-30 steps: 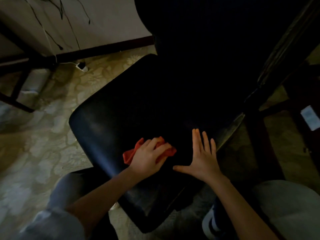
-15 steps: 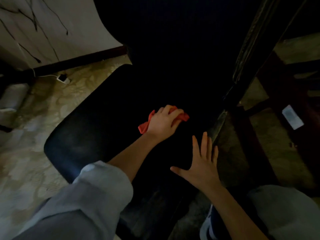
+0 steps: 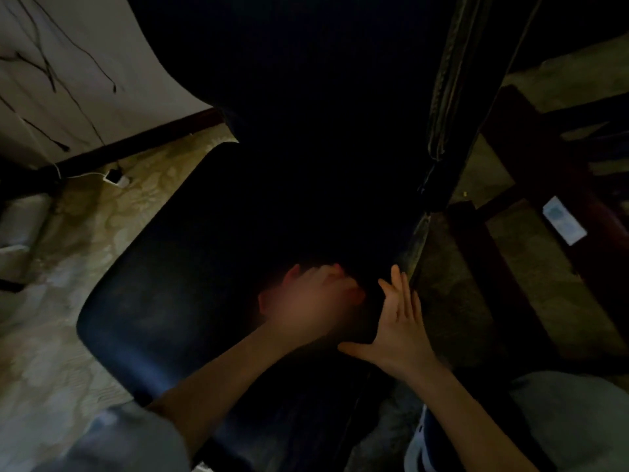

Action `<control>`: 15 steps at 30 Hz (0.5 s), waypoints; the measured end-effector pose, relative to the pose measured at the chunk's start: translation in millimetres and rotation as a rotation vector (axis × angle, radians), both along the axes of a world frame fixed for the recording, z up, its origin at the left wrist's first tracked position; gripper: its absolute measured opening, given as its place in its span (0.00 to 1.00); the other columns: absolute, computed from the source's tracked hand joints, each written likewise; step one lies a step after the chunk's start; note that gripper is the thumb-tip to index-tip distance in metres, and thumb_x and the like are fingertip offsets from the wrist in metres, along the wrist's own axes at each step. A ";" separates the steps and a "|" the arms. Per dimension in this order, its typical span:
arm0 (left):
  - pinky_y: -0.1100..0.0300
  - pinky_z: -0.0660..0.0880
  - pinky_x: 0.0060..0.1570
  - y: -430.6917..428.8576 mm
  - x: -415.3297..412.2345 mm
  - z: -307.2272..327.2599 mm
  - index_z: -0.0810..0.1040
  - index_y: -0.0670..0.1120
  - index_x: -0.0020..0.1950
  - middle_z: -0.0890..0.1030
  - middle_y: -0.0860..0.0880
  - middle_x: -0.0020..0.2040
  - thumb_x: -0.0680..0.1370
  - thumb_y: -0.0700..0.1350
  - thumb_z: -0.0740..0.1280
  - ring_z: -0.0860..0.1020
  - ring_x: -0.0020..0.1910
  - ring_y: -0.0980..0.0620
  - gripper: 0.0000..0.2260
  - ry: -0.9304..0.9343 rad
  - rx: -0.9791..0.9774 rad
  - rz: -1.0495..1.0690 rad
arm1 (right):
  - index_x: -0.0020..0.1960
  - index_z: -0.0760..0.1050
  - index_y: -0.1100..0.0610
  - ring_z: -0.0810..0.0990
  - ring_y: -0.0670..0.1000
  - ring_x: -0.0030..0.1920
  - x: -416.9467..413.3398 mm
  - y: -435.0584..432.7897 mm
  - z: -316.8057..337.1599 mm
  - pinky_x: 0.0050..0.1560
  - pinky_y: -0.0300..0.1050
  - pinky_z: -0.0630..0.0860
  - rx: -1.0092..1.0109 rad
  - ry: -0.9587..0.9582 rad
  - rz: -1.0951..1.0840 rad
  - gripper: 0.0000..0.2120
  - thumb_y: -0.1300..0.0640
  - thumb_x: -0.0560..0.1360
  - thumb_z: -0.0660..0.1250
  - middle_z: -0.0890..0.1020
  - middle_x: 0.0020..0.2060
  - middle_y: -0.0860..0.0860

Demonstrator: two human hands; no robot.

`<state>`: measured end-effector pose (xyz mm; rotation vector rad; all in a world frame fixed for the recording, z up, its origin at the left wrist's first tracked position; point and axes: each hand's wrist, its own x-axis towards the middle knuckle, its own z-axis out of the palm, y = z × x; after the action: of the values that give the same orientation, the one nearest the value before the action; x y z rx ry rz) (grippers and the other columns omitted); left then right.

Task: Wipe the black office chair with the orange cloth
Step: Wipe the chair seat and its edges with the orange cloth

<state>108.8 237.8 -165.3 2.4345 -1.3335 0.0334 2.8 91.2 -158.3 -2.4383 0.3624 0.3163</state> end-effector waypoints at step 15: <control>0.52 0.69 0.56 -84.0 83.2 7.8 0.72 0.51 0.66 0.73 0.44 0.62 0.79 0.49 0.61 0.72 0.58 0.42 0.15 0.083 0.071 0.318 | 0.73 0.25 0.49 0.33 0.59 0.74 8.5 -15.3 -1.4 0.73 0.56 0.37 -0.001 0.115 -0.041 0.62 0.26 0.61 0.66 0.27 0.72 0.54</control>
<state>192.0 153.9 -157.5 2.6535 -0.9165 -0.0336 11.3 75.9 -159.7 -2.4164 0.4616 0.4393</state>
